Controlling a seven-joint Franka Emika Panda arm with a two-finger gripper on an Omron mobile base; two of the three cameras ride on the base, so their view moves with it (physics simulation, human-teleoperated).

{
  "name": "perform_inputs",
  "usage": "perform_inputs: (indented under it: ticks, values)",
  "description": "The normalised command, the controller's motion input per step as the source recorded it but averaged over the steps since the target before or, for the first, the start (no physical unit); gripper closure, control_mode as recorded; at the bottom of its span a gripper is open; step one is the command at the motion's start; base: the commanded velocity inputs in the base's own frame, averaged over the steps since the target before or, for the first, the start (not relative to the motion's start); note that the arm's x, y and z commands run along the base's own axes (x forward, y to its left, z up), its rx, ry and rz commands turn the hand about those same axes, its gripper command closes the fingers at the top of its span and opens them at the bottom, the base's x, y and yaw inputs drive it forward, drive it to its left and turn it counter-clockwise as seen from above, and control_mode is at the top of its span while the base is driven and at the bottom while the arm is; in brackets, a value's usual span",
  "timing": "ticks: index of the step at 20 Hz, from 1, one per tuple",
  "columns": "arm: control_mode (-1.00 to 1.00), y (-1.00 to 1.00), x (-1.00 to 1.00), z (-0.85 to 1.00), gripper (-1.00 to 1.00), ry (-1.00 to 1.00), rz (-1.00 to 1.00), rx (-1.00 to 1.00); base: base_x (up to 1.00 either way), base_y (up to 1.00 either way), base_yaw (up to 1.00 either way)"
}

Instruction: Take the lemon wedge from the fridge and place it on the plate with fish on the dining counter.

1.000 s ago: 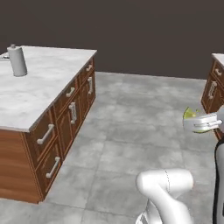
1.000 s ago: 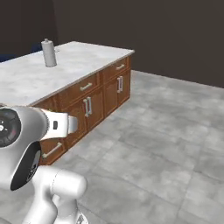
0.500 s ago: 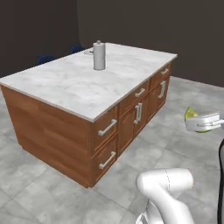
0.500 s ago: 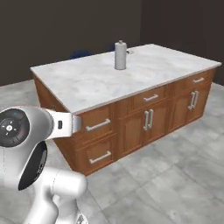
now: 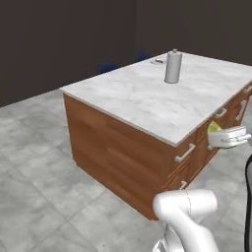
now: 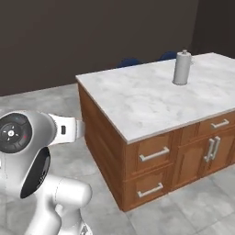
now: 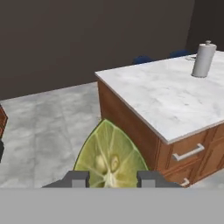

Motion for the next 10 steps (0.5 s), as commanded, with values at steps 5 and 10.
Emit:
perform_inputs:
  ticks: [5, 10]
  values:
    - [1.00, 0.00, 0.00, 0.00, 1.00, 0.00, 0.00, 0.00, 1.00, 1.00, 0.00]
    - [1.00, 0.00, 0.00, 0.00, 1.00, 0.00, 0.00, 0.00, 1.00, 1.00, -0.05]
